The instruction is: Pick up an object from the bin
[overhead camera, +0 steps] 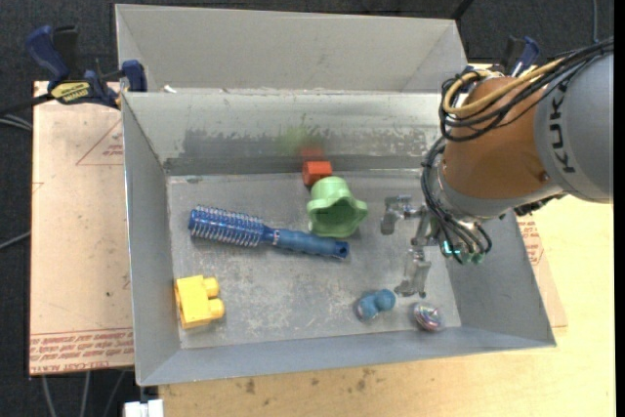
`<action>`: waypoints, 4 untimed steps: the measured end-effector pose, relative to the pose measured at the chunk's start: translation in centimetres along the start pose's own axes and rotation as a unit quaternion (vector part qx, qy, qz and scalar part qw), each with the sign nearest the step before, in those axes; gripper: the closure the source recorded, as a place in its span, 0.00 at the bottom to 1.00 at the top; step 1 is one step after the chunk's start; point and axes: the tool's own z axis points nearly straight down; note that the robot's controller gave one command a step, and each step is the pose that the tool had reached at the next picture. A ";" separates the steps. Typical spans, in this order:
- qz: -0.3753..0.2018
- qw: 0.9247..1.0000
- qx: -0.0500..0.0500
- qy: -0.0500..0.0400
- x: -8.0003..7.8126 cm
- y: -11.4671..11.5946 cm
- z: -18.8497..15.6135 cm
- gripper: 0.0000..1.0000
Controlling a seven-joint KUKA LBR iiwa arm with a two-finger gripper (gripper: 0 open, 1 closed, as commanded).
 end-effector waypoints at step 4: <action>-0.217 0.976 0.001 -0.004 5.0 2.6 6.0 1.00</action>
Offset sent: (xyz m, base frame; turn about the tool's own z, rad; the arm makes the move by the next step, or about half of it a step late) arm -0.0462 -0.0022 -0.0599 -0.2588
